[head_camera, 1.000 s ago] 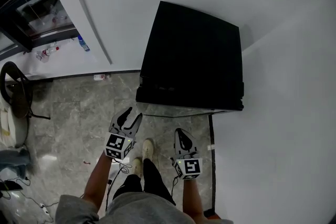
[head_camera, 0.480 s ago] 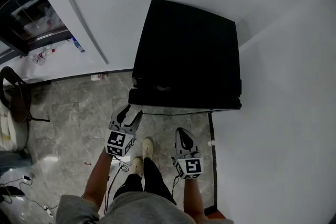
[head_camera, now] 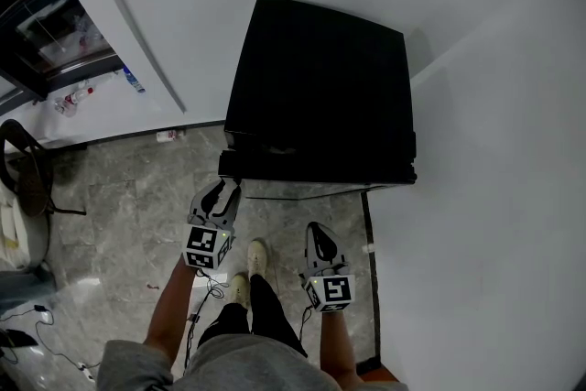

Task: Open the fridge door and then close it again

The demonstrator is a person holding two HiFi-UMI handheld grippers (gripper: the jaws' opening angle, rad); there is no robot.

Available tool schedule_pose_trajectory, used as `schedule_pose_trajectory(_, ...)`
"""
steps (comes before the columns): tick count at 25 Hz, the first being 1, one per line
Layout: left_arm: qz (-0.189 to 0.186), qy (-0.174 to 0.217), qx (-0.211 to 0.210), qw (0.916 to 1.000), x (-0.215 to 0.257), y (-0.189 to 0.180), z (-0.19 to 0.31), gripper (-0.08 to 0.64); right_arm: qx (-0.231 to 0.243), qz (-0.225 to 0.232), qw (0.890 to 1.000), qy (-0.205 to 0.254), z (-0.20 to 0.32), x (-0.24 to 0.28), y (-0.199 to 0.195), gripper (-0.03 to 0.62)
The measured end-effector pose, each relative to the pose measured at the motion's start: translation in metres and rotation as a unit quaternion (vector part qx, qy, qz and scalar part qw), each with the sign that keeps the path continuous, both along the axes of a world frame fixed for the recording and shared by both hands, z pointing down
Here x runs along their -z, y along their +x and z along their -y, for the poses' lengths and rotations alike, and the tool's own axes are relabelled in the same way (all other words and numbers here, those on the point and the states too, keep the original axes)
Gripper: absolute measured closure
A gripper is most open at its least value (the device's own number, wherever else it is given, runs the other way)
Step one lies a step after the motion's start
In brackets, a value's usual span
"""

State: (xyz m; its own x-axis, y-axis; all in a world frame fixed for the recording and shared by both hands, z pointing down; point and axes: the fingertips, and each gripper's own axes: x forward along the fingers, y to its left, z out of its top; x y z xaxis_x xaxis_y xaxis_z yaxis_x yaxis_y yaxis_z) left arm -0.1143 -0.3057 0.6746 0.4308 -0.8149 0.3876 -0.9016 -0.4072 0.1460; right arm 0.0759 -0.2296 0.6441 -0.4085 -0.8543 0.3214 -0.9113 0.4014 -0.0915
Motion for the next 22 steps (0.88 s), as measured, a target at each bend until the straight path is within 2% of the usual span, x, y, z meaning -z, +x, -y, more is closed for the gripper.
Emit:
schedule_pose_trajectory(9, 0.014, 0.005, 0.016, 0.9998, -0.001, 0.001, -0.007, 0.423, -0.007, -0.002, 1.0, 0.005, -0.017, 0.001, 0.002, 0.568)
schedule_pose_trajectory(22, 0.012, 0.001, -0.002, 0.9999, 0.0, 0.004, -0.039, 0.433, -0.012, -0.012, 1.0, 0.018, -0.056, 0.012, -0.005, 0.568)
